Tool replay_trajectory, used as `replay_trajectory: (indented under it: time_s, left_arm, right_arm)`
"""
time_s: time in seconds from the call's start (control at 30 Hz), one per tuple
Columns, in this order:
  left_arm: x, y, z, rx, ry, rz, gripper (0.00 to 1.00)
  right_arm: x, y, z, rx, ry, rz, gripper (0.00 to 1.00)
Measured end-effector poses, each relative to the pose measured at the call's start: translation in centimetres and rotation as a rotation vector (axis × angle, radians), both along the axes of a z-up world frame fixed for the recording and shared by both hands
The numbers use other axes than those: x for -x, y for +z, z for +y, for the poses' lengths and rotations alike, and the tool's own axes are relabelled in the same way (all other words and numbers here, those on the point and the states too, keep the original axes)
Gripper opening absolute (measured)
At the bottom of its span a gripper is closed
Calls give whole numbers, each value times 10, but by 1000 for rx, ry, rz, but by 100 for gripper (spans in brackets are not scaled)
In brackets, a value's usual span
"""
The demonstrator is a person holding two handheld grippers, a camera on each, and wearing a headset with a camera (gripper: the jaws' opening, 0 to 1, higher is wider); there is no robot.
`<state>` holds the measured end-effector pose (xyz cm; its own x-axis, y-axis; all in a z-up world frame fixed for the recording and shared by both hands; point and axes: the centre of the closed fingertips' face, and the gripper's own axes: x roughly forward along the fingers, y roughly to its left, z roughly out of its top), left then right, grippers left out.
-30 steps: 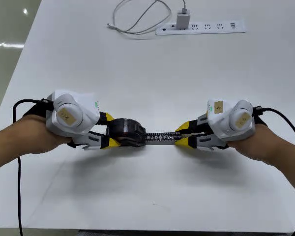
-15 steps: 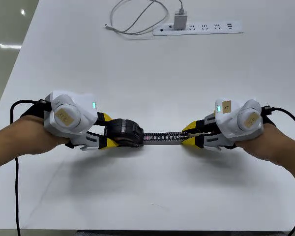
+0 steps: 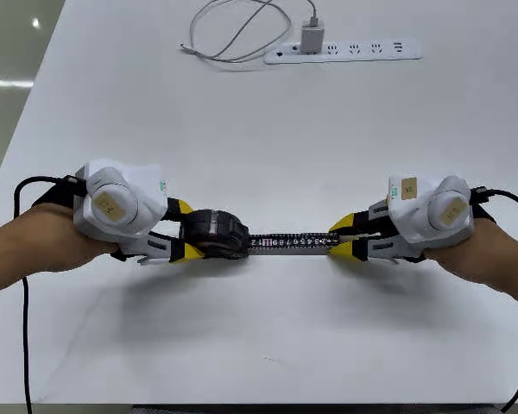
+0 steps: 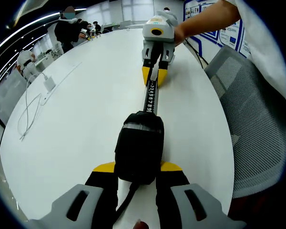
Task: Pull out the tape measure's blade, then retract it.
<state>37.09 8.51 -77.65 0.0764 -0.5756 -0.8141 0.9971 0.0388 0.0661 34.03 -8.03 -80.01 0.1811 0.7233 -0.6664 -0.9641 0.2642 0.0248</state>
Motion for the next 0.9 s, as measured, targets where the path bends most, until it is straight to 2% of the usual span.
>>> replay_trajectory:
  time_s: [0.9]
  left_arm:
    - [0, 0, 0, -2, -2, -1, 25]
  right_arm:
    - [8, 1, -28, 47, -20, 3, 9]
